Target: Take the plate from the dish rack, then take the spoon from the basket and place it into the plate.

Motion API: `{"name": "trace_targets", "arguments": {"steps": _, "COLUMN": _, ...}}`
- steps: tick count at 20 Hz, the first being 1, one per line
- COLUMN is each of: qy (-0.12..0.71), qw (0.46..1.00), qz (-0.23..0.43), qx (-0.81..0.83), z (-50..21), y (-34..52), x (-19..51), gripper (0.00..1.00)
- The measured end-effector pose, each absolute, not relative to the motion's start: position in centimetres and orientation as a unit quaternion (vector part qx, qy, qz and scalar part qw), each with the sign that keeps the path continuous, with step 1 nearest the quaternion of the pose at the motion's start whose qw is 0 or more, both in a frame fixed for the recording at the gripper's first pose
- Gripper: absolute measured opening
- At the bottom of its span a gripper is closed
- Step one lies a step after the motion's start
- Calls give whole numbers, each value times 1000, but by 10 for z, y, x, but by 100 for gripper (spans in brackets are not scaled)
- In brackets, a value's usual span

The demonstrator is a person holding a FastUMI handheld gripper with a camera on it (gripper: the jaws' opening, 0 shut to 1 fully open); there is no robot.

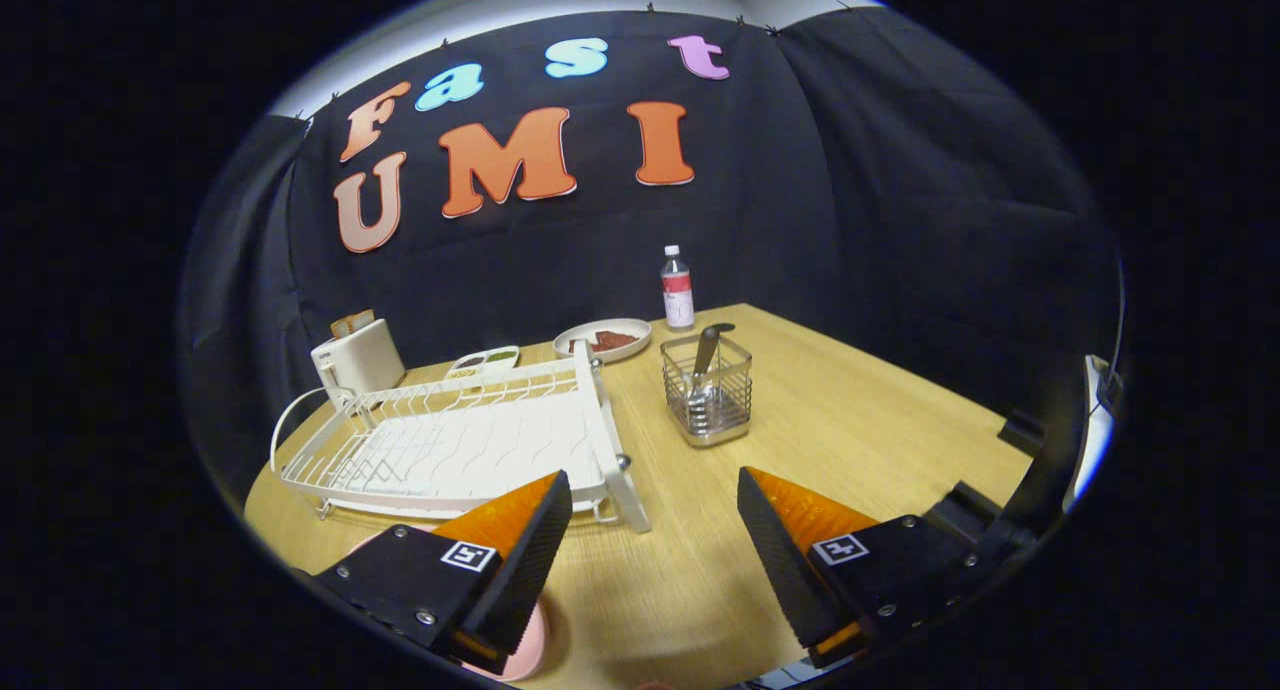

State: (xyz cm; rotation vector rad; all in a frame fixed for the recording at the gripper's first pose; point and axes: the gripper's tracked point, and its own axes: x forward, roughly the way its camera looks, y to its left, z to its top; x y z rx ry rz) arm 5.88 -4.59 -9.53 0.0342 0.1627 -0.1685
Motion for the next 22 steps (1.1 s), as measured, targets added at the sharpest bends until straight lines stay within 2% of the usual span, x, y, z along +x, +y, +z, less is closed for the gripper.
{"name": "trace_targets", "arguments": {"steps": 4, "qy": 22, "qw": 994, "qz": -108, "qx": -28, "z": -66, "y": -80, "x": 106, "gripper": 98}}
{"name": "trace_targets", "arguments": {"steps": 9, "qy": -8, "qw": 993, "qz": -116, "qx": -37, "z": -51, "y": -103, "x": 162, "gripper": 98}}
{"name": "trace_targets", "arguments": {"steps": 11, "qy": -9, "qw": 992, "qz": -116, "qx": -40, "z": -51, "y": -107, "x": 179, "gripper": 89}}
{"name": "trace_targets", "arguments": {"steps": 12, "qy": -1, "qw": 993, "qz": -114, "qx": -42, "z": -55, "y": -107, "x": 184, "gripper": 78}}
{"name": "trace_targets", "arguments": {"steps": 13, "qy": 7, "qw": 993, "qz": -115, "qx": -41, "z": -59, "y": -108, "x": 188, "gripper": 71}}
{"name": "trace_targets", "arguments": {"steps": 14, "qy": 9, "qw": 993, "qz": -113, "qx": -38, "z": -60, "y": -108, "x": 192, "gripper": 55}}
{"name": "trace_targets", "arguments": {"steps": 15, "qy": 12, "qw": 993, "qz": -112, "qx": -32, "z": -60, "y": -109, "x": 195, "gripper": 46}}
{"name": "trace_targets", "arguments": {"steps": 16, "qy": 12, "qw": 994, "qz": -104, "qx": -19, "z": -59, "y": -107, "x": 196, "gripper": 29}}
{"name": "trace_targets", "arguments": {"steps": 17, "qy": 10, "qw": 996, "qz": -90, "qx": -5, "z": -59, "y": -100, "x": 200, "gripper": 20}}
{"name": "trace_targets", "arguments": {"steps": 18, "qy": 9, "qw": 995, "qz": -96, "qx": -5, "z": -57, "y": -102, "x": 200, "gripper": 15}}
{"name": "trace_targets", "arguments": {"steps": 22, "qy": 2, "qw": 995, "qz": -97, "qx": -22, "z": -46, "y": -99, "x": 198, "gripper": 9}}
